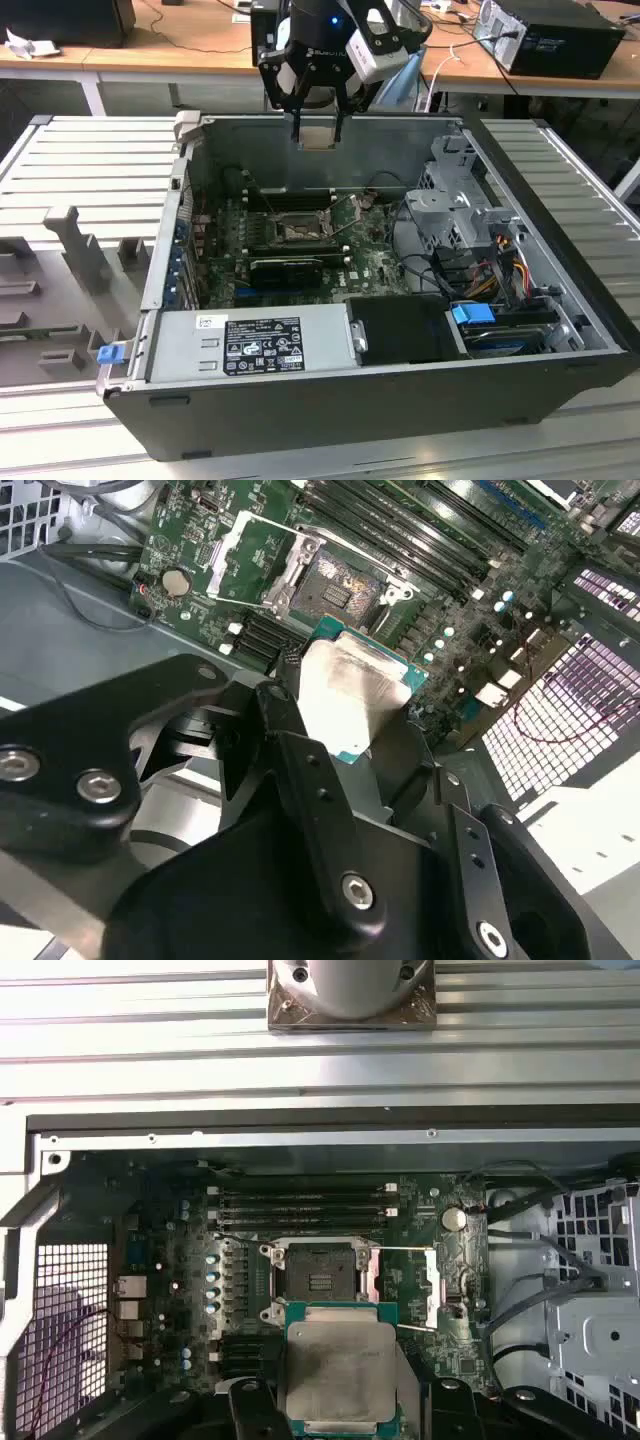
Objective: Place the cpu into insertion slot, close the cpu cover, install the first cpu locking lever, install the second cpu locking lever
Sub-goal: 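Place the cpu into insertion slot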
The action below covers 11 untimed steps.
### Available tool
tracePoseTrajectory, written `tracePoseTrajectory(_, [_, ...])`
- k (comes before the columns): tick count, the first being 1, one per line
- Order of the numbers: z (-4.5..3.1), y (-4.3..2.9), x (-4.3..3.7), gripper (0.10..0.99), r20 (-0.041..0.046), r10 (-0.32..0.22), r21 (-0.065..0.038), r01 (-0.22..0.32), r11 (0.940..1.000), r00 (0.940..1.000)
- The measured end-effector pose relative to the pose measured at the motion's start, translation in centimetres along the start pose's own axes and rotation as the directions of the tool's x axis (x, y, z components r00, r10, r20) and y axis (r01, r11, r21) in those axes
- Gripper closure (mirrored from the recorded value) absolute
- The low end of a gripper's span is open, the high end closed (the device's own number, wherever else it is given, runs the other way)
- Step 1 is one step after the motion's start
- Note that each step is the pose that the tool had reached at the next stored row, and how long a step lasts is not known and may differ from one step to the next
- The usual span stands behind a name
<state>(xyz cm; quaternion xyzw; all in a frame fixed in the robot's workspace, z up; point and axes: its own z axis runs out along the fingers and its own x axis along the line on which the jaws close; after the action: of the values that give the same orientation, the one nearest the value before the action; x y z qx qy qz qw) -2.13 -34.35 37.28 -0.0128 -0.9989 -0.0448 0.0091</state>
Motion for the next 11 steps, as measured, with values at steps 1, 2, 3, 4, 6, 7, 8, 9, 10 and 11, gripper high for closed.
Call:
tracePoseTrajectory(1, [0.0,0.0,0.0,0.557,0.0,0.0,0.0,0.0,1.0,1.0])
tracePoseTrajectory(2, [0.0,0.0,0.0,0.557,0.0001,0.003,0.0,-0.003,1.0,1.0])
tracePoseTrajectory(3, [0.0,0.0,0.0,0.557,0.0006,0.007,0.0,-0.007,1.0,1.0])
tracePoseTrajectory(4, [0.0,0.0,0.0,0.557,0.0009,0.01,0.0,-0.01,0.9999,0.9999])
tracePoseTrajectory(6, [0.0,0.0,0.0,0.557,0.0016,0.019,0.0,-0.019,0.9998,0.9998])
tracePoseTrajectory(7, [0.0,0.0,0.0,0.557,0.002,0.022,0.0,-0.022,0.9997,0.9997])
tracePoseTrajectory(8, [0.0,0.0,0.0,0.557,0.0022,0.025,-0.001,-0.025,0.9997,0.9997])
tracePoseTrajectory(9, [0.0,0.0,0.0,0.557,0.0026,0.029,-0.001,-0.029,0.9996,0.9996])
tracePoseTrajectory(10, [0.0,0.0,0.0,0.557,0.0028,0.032,-0.001,-0.032,0.9995,0.9995])
tracePoseTrajectory(11, [0.0,0.0,0.0,0.557,0.0035,0.04,-0.001,-0.04,0.9992,0.9992])
